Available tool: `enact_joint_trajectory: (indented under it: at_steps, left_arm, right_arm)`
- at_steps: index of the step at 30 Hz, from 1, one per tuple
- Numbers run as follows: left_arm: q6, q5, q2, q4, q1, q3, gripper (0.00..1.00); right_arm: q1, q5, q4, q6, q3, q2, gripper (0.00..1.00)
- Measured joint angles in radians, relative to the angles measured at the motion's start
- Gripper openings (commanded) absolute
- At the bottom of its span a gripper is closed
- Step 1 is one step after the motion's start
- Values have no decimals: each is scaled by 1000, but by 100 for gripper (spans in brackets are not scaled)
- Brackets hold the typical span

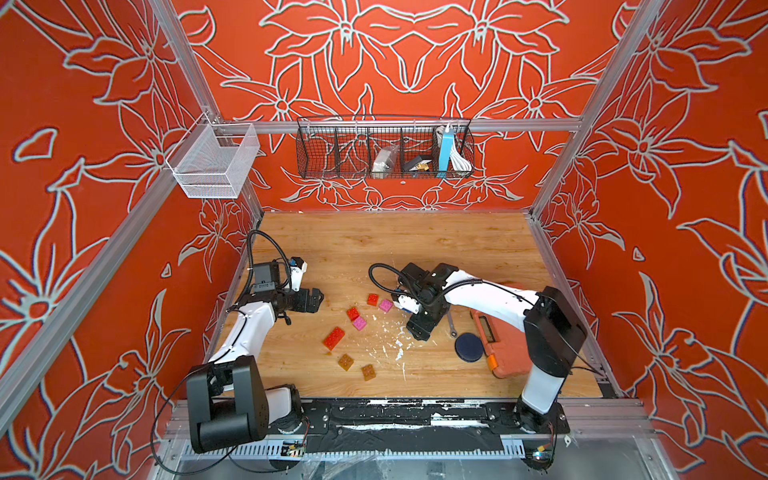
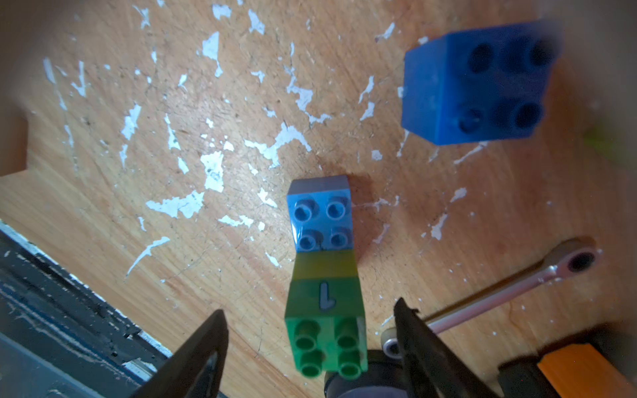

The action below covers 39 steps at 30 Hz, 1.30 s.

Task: Assemble the letter h with lego
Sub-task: Pick up the lego brick from the center of the board, then assemble the lego brick with the lego brick.

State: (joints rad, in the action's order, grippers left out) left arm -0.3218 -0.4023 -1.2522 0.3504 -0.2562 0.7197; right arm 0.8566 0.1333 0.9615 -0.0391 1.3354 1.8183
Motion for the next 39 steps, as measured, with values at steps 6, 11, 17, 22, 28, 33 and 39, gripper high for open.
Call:
enact_joint_trajectory:
  at_steps: [6,11,17,22,28,33,39]
  left_arm:
    - [0,0,0,1,0,0,100]
    - [-1,0,-5,2,0,0,100]
    - [-1,0,-13,7,0,0,100]
    - [-1,-1,-13,8,0,0,100]
    - [-4,-2,-13,8,0,0,100]
    - [-4,-3,-13,8,0,0,100]
    - [-4,-3,-13,8,0,0,100]
  right_arm:
    - [2,3,-16,16,-3,73,48]
    - [4,4,-31,23,-23,75,47]
    - [8,5,-35,31,-45,75,39]
    - [8,31,5,35,-9,71,32]
    - [8,12,92,25,150,22,33]
    - [-2,-47,161,-8,283,33,33]
    - [-29,-87,217,-64,423,153,33]
